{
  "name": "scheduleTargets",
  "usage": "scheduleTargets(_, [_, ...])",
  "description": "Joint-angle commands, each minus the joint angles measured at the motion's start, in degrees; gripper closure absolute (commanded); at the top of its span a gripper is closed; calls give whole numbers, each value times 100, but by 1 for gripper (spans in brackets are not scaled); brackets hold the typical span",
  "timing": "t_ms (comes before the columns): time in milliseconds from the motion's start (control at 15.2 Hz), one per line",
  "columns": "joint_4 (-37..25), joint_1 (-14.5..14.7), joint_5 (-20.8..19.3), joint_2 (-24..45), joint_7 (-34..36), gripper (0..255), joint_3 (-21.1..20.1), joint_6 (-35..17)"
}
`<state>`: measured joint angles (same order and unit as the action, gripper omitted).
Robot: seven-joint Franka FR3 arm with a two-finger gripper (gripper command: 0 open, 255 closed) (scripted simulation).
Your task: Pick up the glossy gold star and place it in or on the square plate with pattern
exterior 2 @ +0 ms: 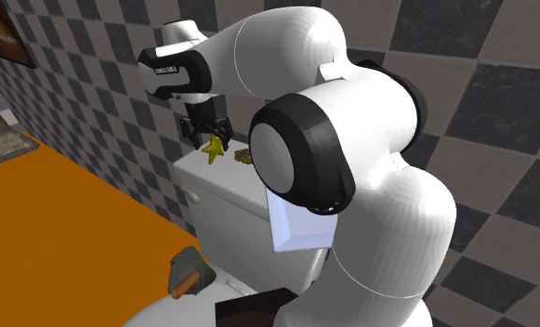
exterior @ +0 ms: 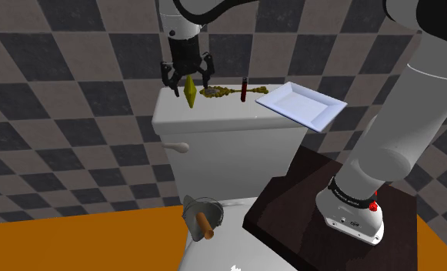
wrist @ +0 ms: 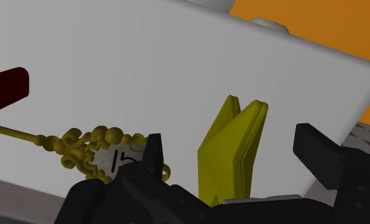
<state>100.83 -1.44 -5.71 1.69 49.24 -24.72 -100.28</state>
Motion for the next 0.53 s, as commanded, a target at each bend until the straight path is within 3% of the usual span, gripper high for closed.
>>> scheduleTargets(0, [15, 0, 0, 0, 2, 0, 0, -17])
scheduleTargets(264, [14, 0, -1, 0, 2, 0, 0, -16])
scheduleTargets(330, [14, 0, -1, 0, 2, 255, 0, -16])
scheduleTargets(462, [14, 0, -1, 0, 2, 255, 0, -16])
